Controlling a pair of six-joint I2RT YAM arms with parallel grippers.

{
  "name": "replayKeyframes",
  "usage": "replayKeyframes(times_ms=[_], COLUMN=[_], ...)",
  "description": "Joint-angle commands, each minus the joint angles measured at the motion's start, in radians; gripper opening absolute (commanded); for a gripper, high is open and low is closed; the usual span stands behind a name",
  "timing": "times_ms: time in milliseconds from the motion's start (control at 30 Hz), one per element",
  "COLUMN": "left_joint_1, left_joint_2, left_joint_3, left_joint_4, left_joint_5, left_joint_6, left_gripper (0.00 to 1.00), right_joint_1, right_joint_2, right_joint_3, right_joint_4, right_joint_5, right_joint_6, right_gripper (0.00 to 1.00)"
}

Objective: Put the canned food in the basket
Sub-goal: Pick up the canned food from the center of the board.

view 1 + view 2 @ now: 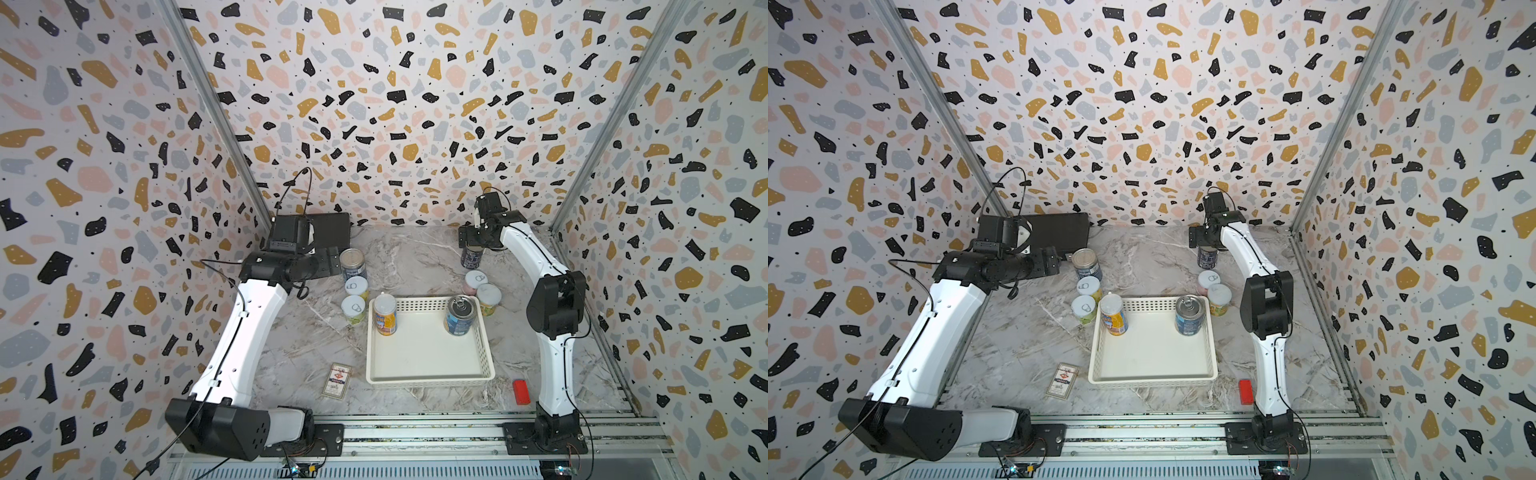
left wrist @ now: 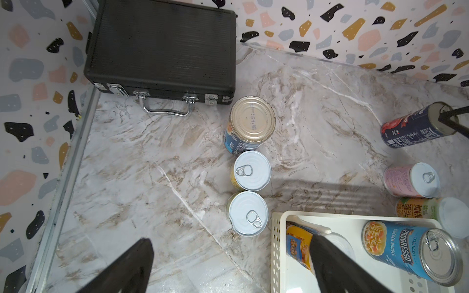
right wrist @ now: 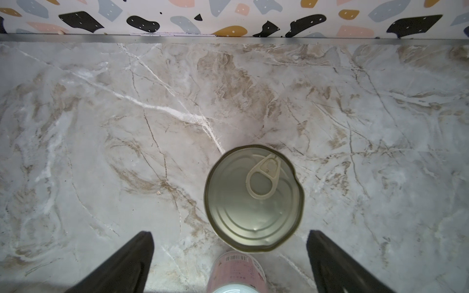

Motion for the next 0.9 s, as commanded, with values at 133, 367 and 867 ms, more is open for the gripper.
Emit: replayKeyframes(times_ms=[133,367,867], left_joint_1=[0.052,0.102,0.130], left_joint_2=[0.002,0.018,0.029], left_joint_3=[-0.014,-0.015,-0.020], left_joint_4=[0.038,0.046,0.054], left_joint_5=[0.078,0.154,0.194], left_joint_6=[-0.023,-0.045,-0.060], left_gripper=[1.00,1.00,1.00], right_joint_1=[-0.005,-0.009,-0.013], right_joint_2=[0.082,0.165,0.100], right_joint_3=[0.152,0.261,0.242], right_joint_4=[-0.061,-0.095,-0.119], right_joint_5=[-0.006,0.017,0.053], right_joint_6=[-0.016,-0.032,-0.014], right_gripper=[1.00,1.00,1.00])
